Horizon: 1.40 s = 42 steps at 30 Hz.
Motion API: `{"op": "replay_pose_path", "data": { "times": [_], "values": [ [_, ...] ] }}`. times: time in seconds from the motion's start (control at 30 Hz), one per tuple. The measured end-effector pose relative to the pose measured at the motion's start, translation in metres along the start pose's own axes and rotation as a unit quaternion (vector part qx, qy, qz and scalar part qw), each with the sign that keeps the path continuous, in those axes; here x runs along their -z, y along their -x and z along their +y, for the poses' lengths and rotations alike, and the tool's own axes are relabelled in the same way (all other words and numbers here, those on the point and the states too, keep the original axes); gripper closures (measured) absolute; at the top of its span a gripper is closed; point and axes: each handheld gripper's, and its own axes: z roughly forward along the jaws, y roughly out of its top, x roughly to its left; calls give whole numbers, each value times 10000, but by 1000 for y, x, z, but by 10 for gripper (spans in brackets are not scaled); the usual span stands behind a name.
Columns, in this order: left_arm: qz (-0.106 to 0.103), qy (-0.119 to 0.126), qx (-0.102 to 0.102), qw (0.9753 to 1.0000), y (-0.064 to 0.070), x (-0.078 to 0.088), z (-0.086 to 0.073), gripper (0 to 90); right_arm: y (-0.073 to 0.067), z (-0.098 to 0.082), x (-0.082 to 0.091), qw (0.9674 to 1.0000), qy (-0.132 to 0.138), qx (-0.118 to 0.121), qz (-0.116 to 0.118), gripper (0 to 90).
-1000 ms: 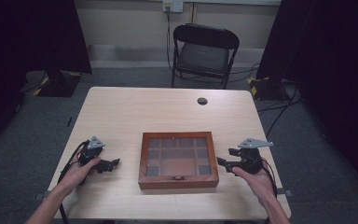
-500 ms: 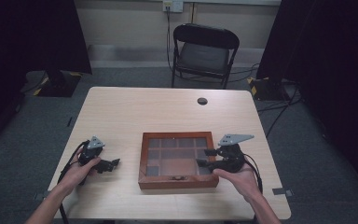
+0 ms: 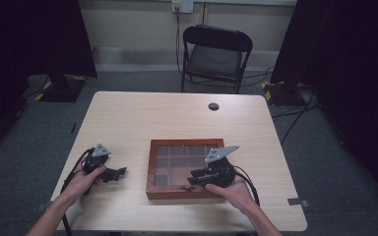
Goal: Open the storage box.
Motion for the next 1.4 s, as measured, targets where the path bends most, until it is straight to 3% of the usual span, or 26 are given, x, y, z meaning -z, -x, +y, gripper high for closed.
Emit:
{"op": "replay_pose_path", "data": {
  "times": [0.2, 0.4, 1.07, 1.4],
  "values": [
    [-10, 5, 3, 10000, 0, 0, 0, 16, -5, -6, -11, 9996, -194, 117, 180, 759],
    [-10, 7, 5, 10000, 0, 0, 0, 16, -8, -8, -17, 9990, -338, 253, 171, 801],
    [-18, 1, -44, 10000, -1, -1, 0, 9, -8, -12, -19, 9992, -224, 283, 186, 801],
    [-16, -1, -45, 10000, -1, 0, 1, 9, -8, -9, -19, 9986, -339, 351, 216, 807]
  ]
}}
